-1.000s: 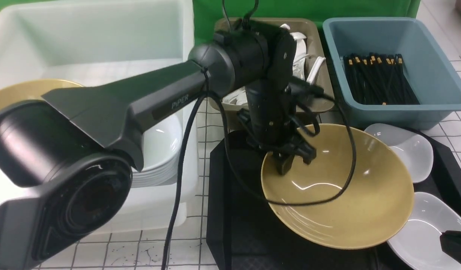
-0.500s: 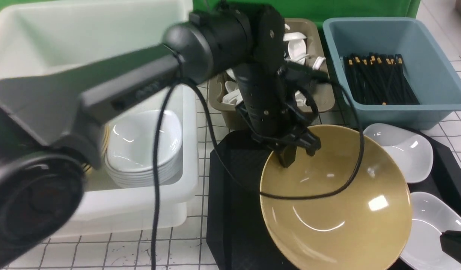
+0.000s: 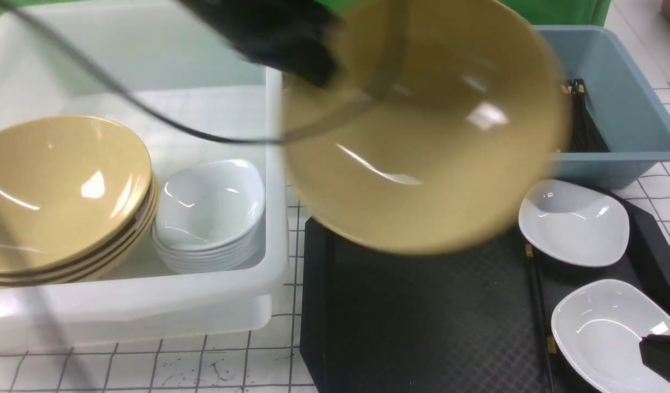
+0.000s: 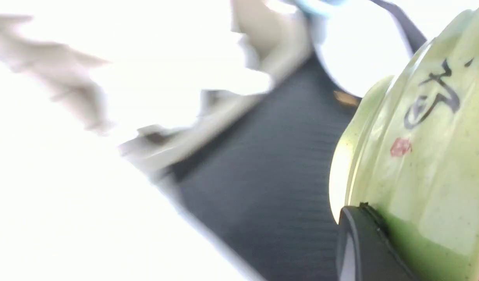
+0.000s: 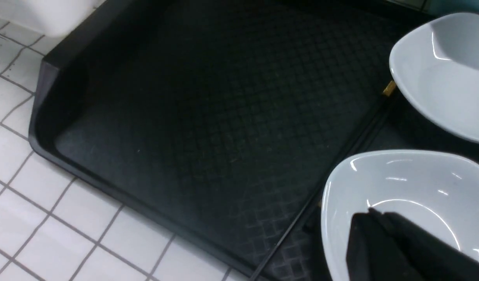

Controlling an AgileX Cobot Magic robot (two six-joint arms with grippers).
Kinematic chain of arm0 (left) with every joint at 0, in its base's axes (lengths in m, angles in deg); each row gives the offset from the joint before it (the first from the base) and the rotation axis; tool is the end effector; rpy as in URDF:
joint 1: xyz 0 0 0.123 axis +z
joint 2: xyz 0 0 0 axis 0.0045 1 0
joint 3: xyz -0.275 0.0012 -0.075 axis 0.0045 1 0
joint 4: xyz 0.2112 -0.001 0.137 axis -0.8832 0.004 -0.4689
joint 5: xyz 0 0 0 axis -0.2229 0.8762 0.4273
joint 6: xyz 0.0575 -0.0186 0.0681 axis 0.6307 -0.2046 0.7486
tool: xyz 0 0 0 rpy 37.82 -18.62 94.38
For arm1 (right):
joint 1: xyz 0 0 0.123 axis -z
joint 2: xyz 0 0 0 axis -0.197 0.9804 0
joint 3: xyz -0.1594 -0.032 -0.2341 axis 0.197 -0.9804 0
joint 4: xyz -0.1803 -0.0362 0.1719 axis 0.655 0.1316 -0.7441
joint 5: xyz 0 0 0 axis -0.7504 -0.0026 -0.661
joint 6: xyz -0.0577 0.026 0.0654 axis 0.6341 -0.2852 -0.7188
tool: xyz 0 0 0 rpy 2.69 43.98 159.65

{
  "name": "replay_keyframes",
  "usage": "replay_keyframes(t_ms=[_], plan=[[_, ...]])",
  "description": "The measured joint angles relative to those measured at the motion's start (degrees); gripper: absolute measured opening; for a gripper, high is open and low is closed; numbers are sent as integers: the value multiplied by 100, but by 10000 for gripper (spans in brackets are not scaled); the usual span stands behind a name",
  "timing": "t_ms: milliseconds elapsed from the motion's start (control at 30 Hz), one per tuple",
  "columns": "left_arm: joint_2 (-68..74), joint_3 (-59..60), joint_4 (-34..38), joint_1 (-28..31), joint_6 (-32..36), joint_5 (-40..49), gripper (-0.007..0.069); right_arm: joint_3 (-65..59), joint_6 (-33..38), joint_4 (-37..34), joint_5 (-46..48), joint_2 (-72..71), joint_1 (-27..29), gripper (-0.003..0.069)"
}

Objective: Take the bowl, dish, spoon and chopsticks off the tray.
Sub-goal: Use the left arm to put the noodle bowl into the large storage box on the left

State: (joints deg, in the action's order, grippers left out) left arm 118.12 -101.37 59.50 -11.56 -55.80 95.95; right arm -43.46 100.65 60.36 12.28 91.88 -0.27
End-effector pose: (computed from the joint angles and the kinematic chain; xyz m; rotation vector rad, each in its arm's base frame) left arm 0.3318 -0.1143 0.4040 0.7031 2.4074 -0.6399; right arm 0.0872 0.0380 0.2455 -0.5061 2.1698 0.2718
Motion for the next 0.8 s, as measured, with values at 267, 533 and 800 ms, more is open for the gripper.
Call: replay_keyframes(t_ms=[267,533,800], plan=[[-1600,1937,-479,3253,-511,-581,5,0,0,0,-126,0,0,48],[-1691,3217,-786,4280,-1124,-1886,83,0,0,0,-144,0,0,48],[-1741,3490,-1247,4285,-1458,-1955,404,13,-864,351,-484,57,0,96]])
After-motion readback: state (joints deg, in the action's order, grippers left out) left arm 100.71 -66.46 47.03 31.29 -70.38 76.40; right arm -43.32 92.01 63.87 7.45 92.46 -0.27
